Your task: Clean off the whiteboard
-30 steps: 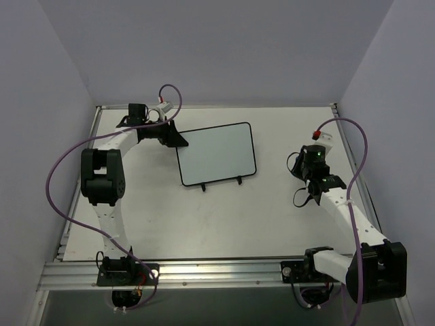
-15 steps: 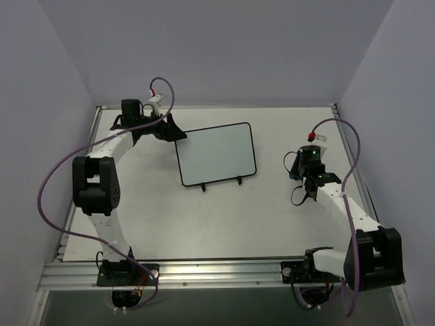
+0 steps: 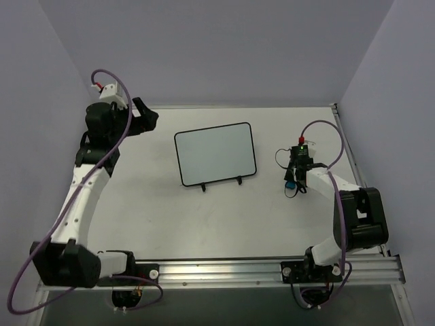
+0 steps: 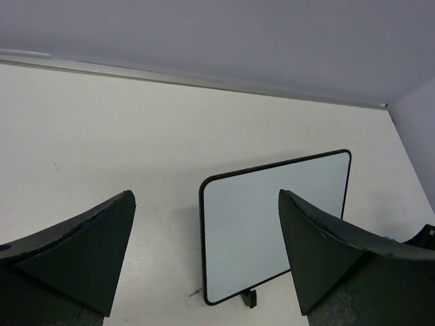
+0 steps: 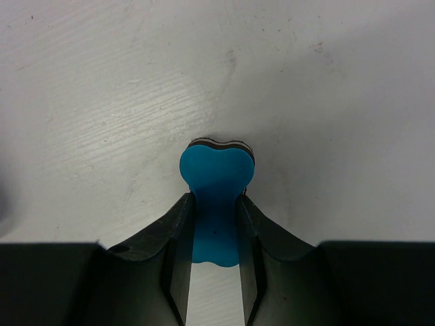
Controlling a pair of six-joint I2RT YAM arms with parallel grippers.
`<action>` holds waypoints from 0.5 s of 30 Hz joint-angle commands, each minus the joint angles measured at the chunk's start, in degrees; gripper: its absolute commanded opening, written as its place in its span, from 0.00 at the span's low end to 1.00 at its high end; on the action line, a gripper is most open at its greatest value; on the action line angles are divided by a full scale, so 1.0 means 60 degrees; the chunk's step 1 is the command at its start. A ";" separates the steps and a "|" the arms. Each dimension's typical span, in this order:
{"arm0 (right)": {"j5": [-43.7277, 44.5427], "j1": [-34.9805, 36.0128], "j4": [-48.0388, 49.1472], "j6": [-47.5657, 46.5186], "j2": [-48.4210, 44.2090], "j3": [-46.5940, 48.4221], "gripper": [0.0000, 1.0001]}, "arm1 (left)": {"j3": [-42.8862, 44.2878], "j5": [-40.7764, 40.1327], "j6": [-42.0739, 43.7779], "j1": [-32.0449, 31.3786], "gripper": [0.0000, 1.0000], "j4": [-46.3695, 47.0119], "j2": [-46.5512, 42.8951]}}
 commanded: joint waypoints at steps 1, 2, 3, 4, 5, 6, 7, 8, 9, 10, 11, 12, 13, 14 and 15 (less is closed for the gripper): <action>0.0135 -0.0069 -0.0488 0.0116 0.0053 0.0461 0.11 | -0.0340 -0.2782 -0.0285 -0.0665 0.94 -0.1544 -0.1664; 0.0121 -0.0069 -0.0477 0.0116 0.0097 0.0462 0.13 | -0.0399 -0.2943 -0.0241 -0.0767 0.94 -0.2069 -0.1930; 0.0077 -0.0069 -0.0477 0.0116 0.0112 0.0447 0.15 | -0.0472 -0.3264 -0.0197 -0.0957 0.94 -0.2321 -0.2179; -0.0010 -0.0083 -0.0491 0.0116 0.0126 0.0447 0.16 | -0.0574 -0.3340 -0.0153 -0.1031 0.94 -0.2512 -0.2718; -0.0040 -0.0083 -0.0477 0.0087 0.0170 0.0447 0.21 | -0.0779 -0.3341 -0.0124 -0.1090 0.94 -0.2920 -0.3014; -0.0055 -0.0083 -0.0520 0.0057 0.0185 0.0447 0.25 | -0.0868 -0.3370 -0.0094 -0.1178 0.94 -0.3156 -0.3292; -0.0055 -0.0069 -0.0535 0.0057 0.0200 0.0447 0.29 | -0.0984 -0.3384 -0.0080 -0.1222 0.94 -0.3347 -0.3904; -0.0041 -0.0083 -0.0550 0.0057 0.0229 0.0447 0.32 | -0.1189 -0.3399 -0.0050 -0.1252 0.94 -0.3711 -0.4244; -0.0012 -0.0083 -0.0579 0.0057 0.0215 0.0462 0.34 | -0.1263 -0.3428 -0.0036 -0.1252 0.94 -0.3903 -0.4523; -0.0011 -0.0083 -0.0623 0.0072 0.0186 0.0462 0.38 | -0.1307 -0.3457 0.0051 -0.1252 0.94 -0.4094 -0.5048; -0.0026 -0.0083 -0.0667 0.0086 0.0098 0.0491 0.44 | -0.1308 -0.3487 0.0139 -0.1252 0.94 -0.4531 -0.5256; -0.0040 -0.0083 -0.0798 0.0086 0.0039 0.0520 0.50 | -0.1206 -0.3473 0.0300 -0.1252 0.94 -0.4753 -0.5418; -0.0026 -0.0083 -0.0872 0.0072 -0.0048 0.0549 0.53 | -0.1147 -0.3385 0.0417 -0.1252 0.94 -0.4943 -0.5709; 0.0003 -0.0083 -0.1003 0.0043 -0.0267 0.0680 0.58 | -0.1074 -0.3399 0.0477 -0.1252 0.94 -0.5395 -0.5814; 0.0032 -0.0083 -0.1178 0.0028 -0.0428 0.0769 0.60 | -0.0871 -0.3385 0.0550 -0.1252 0.94 -0.5646 -0.5916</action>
